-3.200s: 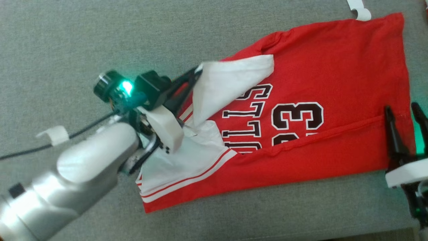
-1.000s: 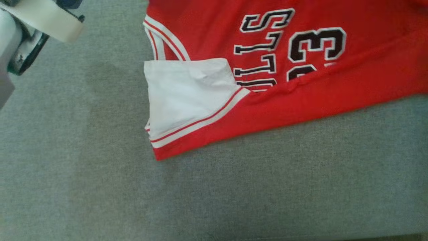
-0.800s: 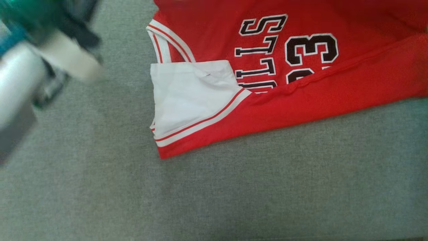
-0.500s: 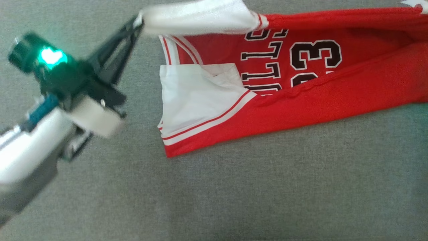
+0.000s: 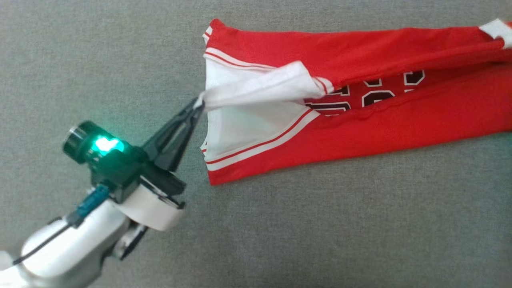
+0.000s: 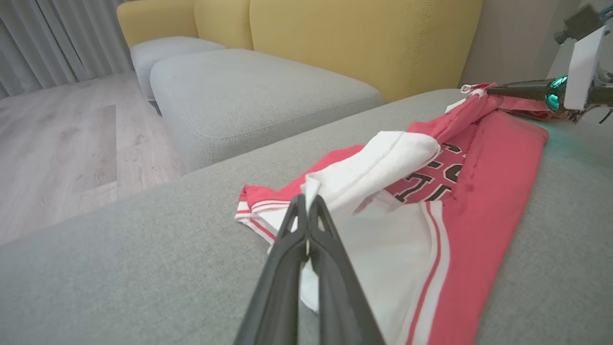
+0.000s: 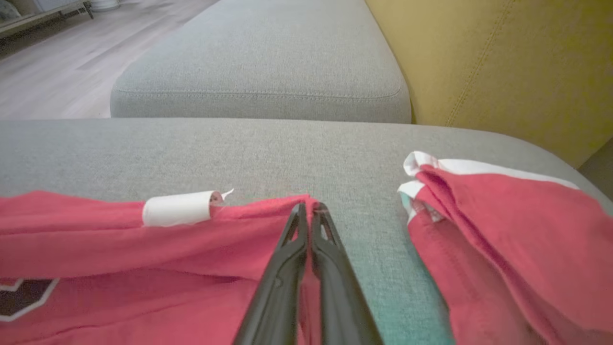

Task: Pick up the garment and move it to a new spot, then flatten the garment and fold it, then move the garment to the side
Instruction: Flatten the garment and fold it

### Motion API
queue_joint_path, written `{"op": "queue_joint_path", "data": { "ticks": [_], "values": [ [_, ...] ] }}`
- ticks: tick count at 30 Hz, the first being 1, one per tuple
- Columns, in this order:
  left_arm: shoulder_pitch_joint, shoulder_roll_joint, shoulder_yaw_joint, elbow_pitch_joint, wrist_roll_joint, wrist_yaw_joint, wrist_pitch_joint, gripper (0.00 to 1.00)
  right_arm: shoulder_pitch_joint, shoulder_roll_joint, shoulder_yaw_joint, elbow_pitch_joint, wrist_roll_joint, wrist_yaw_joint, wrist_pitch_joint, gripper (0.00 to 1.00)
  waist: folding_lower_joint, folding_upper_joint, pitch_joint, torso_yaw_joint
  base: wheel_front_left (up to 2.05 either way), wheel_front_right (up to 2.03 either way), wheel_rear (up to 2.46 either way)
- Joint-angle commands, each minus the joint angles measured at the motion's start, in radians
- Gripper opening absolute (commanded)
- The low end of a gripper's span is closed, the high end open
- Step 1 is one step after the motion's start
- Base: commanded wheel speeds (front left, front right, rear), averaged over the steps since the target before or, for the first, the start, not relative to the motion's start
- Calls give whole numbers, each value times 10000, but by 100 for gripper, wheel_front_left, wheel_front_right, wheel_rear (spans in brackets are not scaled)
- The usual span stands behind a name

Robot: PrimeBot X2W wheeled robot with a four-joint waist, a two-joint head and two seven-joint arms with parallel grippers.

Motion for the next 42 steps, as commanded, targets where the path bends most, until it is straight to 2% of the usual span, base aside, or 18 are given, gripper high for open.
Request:
{"op": "queue_joint_path", "data": {
  "ticks": [1, 3, 4, 5, 6, 7, 8, 14, 19, 23, 29, 33, 37, 38, 40, 42],
  "values": [
    [82, 133, 468, -89, -177, -40, -104, 0, 359, -235, -64, -128, -35, -7, -113, 6, 0, 0, 11, 17, 0, 0, 0],
    [300, -136, 552, 95, -303, -174, -113, 0, 478, -146, -155, -10, -26, -7, -114, 45, 0, 0, 2, 16, 0, 0, 0],
    [414, -278, 612, 186, -326, -243, -116, 0, 539, -79, -223, 34, 5, -7, -141, 84, 0, 0, -18, 8, 0, 0, 0],
    [542, -421, 679, 276, -330, -308, -118, 0, 608, 2, -333, 79, 36, -7, -177, 100, 0, 0, -55, 0, 0, 0, 0],
    [669, -560, 758, 362, -311, -375, -119, 3, 688, 74, -461, 126, 60, -7, -214, 100, 0, 0, -94, -5, 0, 0, 0],
    [808, -705, 867, 454, -298, -430, -120, 33, 780, 135, -565, 148, 75, -7, -264, 100, 0, 0, -143, -10, 0, 0, 0],
    [944, -839, 971, 544, -251, -479, -120, 100, 890, 194, -666, 145, 54, -7, -325, 100, 0, 0, -205, -17, 0, 0, 0],
    [1793, -1725, 2009, 721, 284, -330, -122, 100, 1620, 671, -1429, -230, -170, -7, -815, 100, 0, 0, -523, 25, 0, 0, 0],
    [3047, -3038, 3584, 612, 1529, 26, -123, 100, 2422, 1553, -2178, -928, -464, -7, -1142, 100, 0, 0, -890, 250, 0, 0, 0],
    [4115, -4110, 4805, 475, 2843, 112, -123, 100, 2660, 2109, -2745, -1347, -671, -7, -963, 100, 0, 0, -1206, 622, 0, 0, 0],
    [5391, -5216, 5991, 412, 4190, -419, -123, 100, 2306, 2216, -3709, -1134, -1223, -7, -364, 100, 0, 0, -1574, 1259, 0, 0, 0],
    [5817, -5631, 6411, 640, 4667, -977, -123, 100, 1952, 2154, -4189, -39, -2000, -7, 325, 100, 0, 0, -1715, 1601, 0, 0, 0],
    [5974, -5961, 6840, 782, 5048, -1394, -123, 100, 1866, 2389, -4270, 893, -2062, -7, 1074, 100, 0, 0, -1824, 1802, 0, 0, 0],
    [6011, -6028, 6946, 789, 5128, -1472, -123, 100, 1891, 2459, -4231, 1045, -1926, -7, 1283, 82, 0, 0, -1837, 1817, 0, 0, 0],
    [6093, -6140, 7141, 817, 5257, -1635, -123, 100, 1957, 2561, -4195, 1175, -1689, -7, 1553, 2, 0, 0, -1861, 1804, 0, 0, 0],
    [6192, -6206, 7321, 862, 5383, -1792, -124, 100, 2010, 2575, -4125, 1212, -1525, -7, 1643, 0, 0, 0, -1895, 1696, 0, 0, 0]
  ]
}}
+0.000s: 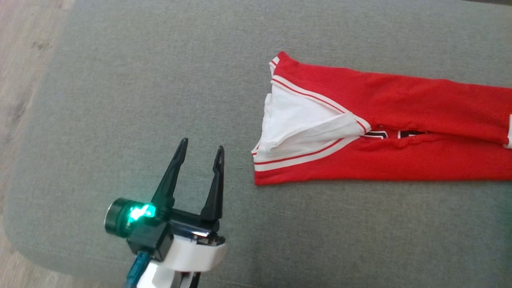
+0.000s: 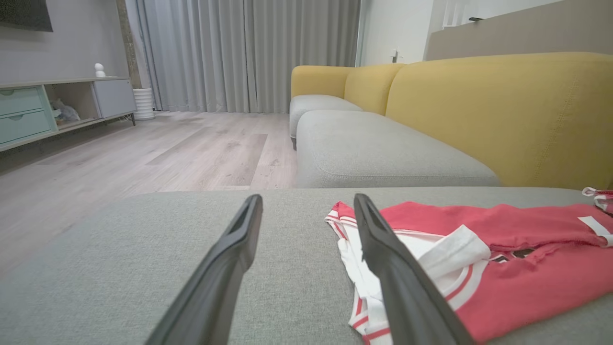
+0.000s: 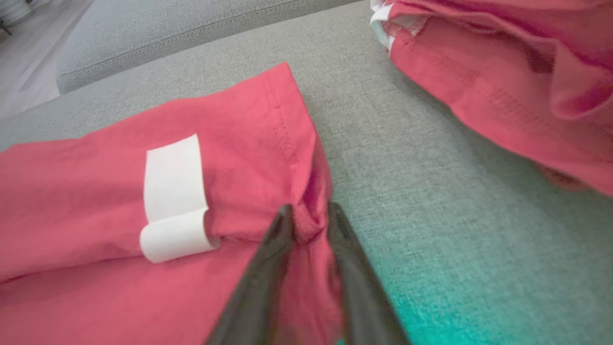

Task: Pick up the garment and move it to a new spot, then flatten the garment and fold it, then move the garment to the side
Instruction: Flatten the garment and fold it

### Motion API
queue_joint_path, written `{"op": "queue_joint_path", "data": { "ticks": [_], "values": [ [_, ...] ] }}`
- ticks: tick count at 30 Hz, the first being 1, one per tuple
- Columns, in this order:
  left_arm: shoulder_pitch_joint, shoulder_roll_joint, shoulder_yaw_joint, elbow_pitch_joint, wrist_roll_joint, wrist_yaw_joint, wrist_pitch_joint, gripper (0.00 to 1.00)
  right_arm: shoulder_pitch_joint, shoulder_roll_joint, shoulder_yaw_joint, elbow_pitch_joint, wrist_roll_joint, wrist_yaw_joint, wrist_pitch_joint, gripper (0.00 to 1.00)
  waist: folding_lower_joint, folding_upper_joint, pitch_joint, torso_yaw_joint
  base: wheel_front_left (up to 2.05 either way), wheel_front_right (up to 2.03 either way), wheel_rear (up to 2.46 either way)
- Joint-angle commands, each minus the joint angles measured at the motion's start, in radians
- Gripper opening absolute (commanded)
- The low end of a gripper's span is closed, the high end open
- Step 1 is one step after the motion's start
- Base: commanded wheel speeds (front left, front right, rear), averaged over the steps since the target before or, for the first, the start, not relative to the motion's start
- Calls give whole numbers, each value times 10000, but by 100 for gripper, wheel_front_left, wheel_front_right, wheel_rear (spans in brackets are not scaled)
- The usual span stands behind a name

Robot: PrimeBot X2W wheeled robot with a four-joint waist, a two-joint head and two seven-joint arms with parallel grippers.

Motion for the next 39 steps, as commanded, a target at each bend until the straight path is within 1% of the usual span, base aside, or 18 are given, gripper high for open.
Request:
{"op": "queue_joint_path", "data": {
  "ticks": [1, 6, 12, 14, 17, 20, 24, 28, 30, 33, 36, 37, 38, 39],
  "values": [
    [96, -35, 511, -226, 167, -118, -49, 100, 93, -174, 271, -173, 136, -7, 55, 0, 1, 0, -35, -159, 0, 0, 0],
    [247, -98, 870, -183, 489, -415, -49, 100, 43, -319, 278, -294, 275, -7, -449, 0, 1, 0, -151, -625, 0, 0, 0],
    [331, -157, 1171, -167, 746, -709, -49, 100, 307, -753, 240, -666, 270, -7, -1022, 0, 1, 0, -331, -1183, 0, 0, 0],
    [356, -166, 1213, -167, 778, -746, -49, 100, 334, -791, 304, -839, 329, -7, -1110, 0, 1, 0, -359, -1264, 0, 0, 0],
    [447, -184, 1308, -137, 867, -864, -49, 100, 319, -823, 751, -1748, 494, -7, -1250, 0, 1, 0, -462, -1474, 0, 0, 0],
    [545, -201, 1402, -76, 941, -943, -49, 100, 127, -524, 1481, -3158, 586, -7, -1077, 0, 1, 0, -610, -1636, 0, 0, 0],
    [632, -247, 1429, 13, 1015, -1057, -49, 100, -161, 228, 2628, -4947, 191, -7, -670, 0, 1, 0, -785, -1698, 0, 0, 0],
    [620, -328, 1380, 99, 1050, -1152, -49, 100, -444, 1101, 4203, -5848, -243, -7, -307, 0, 1, 0, -868, -1565, 0, 0, 0],
    [609, -372, 1337, 115, 1054, -1203, -49, 100, -628, 1530, 5031, -5933, -339, -7, -172, 0, 1, 0, -854, -1445, 0, 0, 0],
    [598, -432, 1280, 155, 1041, -1264, -49, 100, -812, 2013, 6140, -5665, -338, -7, -45, 0, 1, 0, -813, -1236, 0, 0, 0],
    [529, -486, 1257, 190, 1023, -1287, -49, 100, -884, 2265, 7015, -5072, -357, -7, -28, 0, 1, 0, -754, -1007, 0, 0, 0],
    [480, -519, 1227, 201, 1006, -1301, -49, 100, -872, 2350, 7574, -4623, -306, -7, -22, 0, 1, 0, -718, -866, 0, 0, 0],
    [474, -533, 1224, 211, 993, -1295, -49, 100, -850, 2379, 7818, -4414, -258, -7, -26, 0, 1, 0, -703, -820, 0, 0, 0],
    [478, -545, 1231, 217, 983, -1277, -49, 100, -835, 2400, 8031, -4237, -197, -7, -68, 26, 1, 0, -695, -797, 0, 0, 0]
  ]
}}
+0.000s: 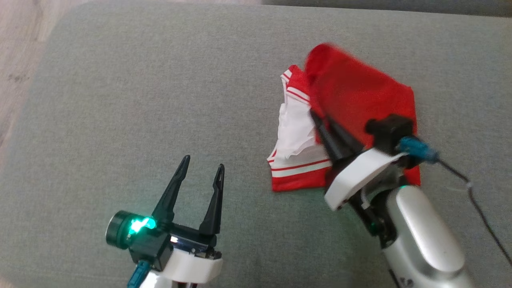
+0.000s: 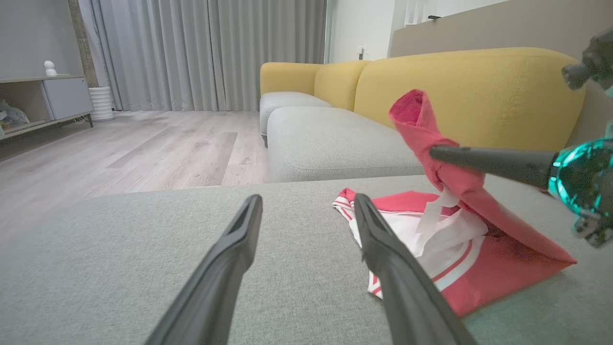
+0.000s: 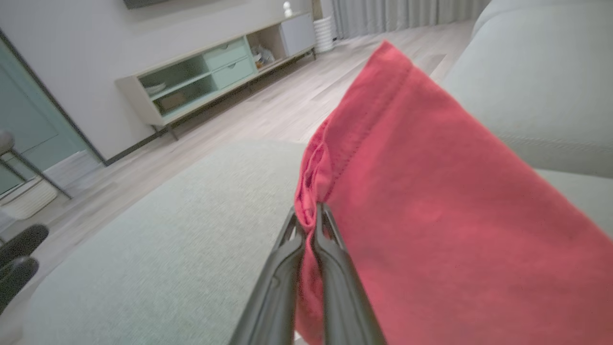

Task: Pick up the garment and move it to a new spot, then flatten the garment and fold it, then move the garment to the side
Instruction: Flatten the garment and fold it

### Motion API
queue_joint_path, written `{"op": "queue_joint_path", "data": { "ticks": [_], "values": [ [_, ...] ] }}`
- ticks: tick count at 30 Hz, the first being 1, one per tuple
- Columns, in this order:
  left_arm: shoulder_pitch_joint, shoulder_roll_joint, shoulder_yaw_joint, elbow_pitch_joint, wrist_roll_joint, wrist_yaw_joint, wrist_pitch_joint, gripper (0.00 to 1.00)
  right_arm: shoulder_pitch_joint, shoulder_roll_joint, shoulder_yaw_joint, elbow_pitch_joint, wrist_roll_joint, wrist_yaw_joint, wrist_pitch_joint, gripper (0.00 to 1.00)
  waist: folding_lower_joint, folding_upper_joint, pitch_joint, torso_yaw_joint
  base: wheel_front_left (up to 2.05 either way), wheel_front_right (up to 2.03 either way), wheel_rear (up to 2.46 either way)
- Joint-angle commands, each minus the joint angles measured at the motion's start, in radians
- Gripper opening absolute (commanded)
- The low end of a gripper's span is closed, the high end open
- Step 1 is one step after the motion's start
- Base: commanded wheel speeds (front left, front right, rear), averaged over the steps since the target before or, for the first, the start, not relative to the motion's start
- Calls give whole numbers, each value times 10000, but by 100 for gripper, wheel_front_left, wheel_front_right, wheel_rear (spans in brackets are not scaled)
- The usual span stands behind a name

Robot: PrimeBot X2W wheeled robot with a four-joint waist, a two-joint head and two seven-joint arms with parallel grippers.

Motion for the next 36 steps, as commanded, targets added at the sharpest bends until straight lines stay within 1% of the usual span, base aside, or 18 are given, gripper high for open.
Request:
{"op": "queue_joint_path", "data": {
  "ticks": [1, 6, 9, 15, 18, 19, 21, 23, 25, 27, 32, 36],
  "values": [
    [-248, -74, 285, -272, 63, 4, -49, 100, -220, 212, 248, -283, 121, -7, -162, 100, -1, 0, 32, 39, 0, 0, 0],
    [-232, -107, 390, -246, 43, 86, -49, 100, -265, 236, 304, -254, 1169, -7, -1721, 100, -1, 0, 3, -42, 0, 0, 0],
    [-215, -118, 477, -268, 49, 141, -49, 100, -395, 238, -83, -179, 1194, -7, -2424, 100, -1, 0, -109, -254, 0, 0, 0],
    [-43, -130, 868, -316, -63, 309, -49, 100, -55, 213, -1456, -170, 1082, -7, -3565, 100, -1, 0, -593, -732, 0, 0, 0],
    [216, -137, 1187, -343, -314, 512, -49, 100, 444, -93, -1965, -210, 1084, -7, -3980, 100, -1, 0, -922, -948, 0, 0, 0],
    [216, -137, 1187, -343, -314, 512, -49, 100, 444, -93, -1965, -210, 1084, -7, -3980, 100, -1, 0, -922, -948, 0, 0, 0],
    [394, -140, 1391, -345, -503, 638, -49, 100, 788, -359, -2130, -247, 1047, -7, -4177, 100, -1, 0, -1106, -1069, 0, 0, 0],
    [578, -142, 1554, -375, -693, 766, -49, 100, 1209, -619, -2299, -140, 828, -7, -4270, 100, -1, 0, -1282, -1168, 0, 0, 0],
    [736, -143, 1641, -482, -975, 796, -49, 100, 1674, -707, -2479, -11, 590, -7, -4292, 100, -1, 0, -1470, -1225, 0, 0, 0],
    [909, -144, 1734, -583, -1037, 826, -49, 100, 2208, -871, -2440, 75, -46, -7, -4296, 100, -1, 0, -1693, -1248, 0, 0, 0],
    [1588, -145, 2118, -725, -774, 847, -49, 100, 3485, -698, -2329, 287, -1417, -7, -4299, 100, -1, 0, -2287, -1357, 0, 0, 0],
    [2134, -145, 2282, -782, -434, 850, -49, 100, 4084, -392, -2359, 408, -1846, -7, -4300, 100, -1, 0, -2571, -1460, 0, 0, 0]
  ]
}}
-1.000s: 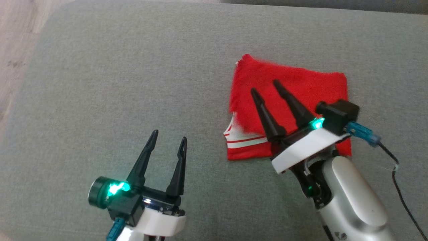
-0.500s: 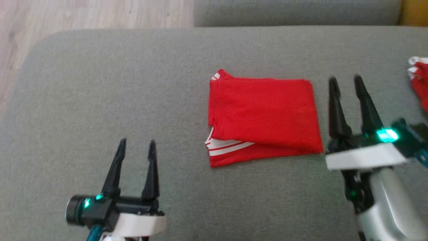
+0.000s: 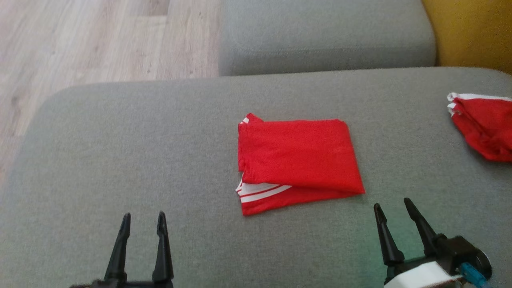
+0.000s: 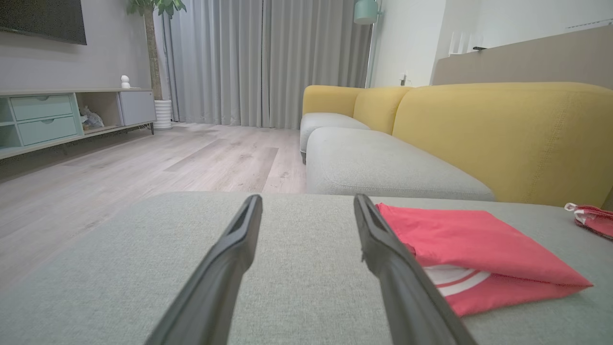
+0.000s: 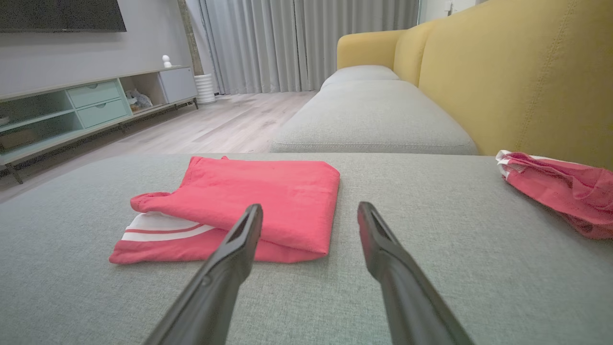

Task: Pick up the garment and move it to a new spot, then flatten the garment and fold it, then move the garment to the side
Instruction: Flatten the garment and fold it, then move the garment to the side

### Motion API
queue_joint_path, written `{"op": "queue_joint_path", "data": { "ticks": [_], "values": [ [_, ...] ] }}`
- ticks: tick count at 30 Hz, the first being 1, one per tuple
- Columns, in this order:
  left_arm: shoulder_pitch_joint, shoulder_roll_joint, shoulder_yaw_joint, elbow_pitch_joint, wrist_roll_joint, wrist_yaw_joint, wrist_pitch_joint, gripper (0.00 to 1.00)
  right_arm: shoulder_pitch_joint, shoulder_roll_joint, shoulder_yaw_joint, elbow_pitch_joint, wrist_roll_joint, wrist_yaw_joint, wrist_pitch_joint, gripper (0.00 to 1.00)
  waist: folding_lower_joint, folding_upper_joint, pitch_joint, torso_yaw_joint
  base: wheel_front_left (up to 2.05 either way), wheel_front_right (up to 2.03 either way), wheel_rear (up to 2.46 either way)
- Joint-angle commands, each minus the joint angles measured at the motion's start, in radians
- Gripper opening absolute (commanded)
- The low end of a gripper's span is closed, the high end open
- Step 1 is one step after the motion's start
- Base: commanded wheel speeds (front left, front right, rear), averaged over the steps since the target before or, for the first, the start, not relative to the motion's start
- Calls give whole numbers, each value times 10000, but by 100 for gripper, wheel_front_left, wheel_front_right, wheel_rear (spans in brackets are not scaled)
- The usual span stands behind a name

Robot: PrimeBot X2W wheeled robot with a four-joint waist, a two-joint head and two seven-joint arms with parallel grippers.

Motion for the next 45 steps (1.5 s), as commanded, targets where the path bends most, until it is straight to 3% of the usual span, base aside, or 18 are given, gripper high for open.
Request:
{"op": "queue_joint_path", "data": {
  "ticks": [1, 31, 45],
  "values": [
    [-224, -46, 404, -384, 117, 39, -51, 100, -266, 11, 77, -309, -42, -7, -107, 100, 2, 0, -140, -93, 0, 0, 0],
    [258, -47, 550, 13, 72, -173, -51, 100, -220, 415, -53, -47, -492, -7, -108, 100, 2, 0, -261, -340, 0, 0, 0],
    [229, -47, 410, 117, 122, -267, -51, 100, -439, 509, -103, 380, -23, -7, -108, 100, 2, 0, -45, -352, 0, 0, 0]
  ]
}}
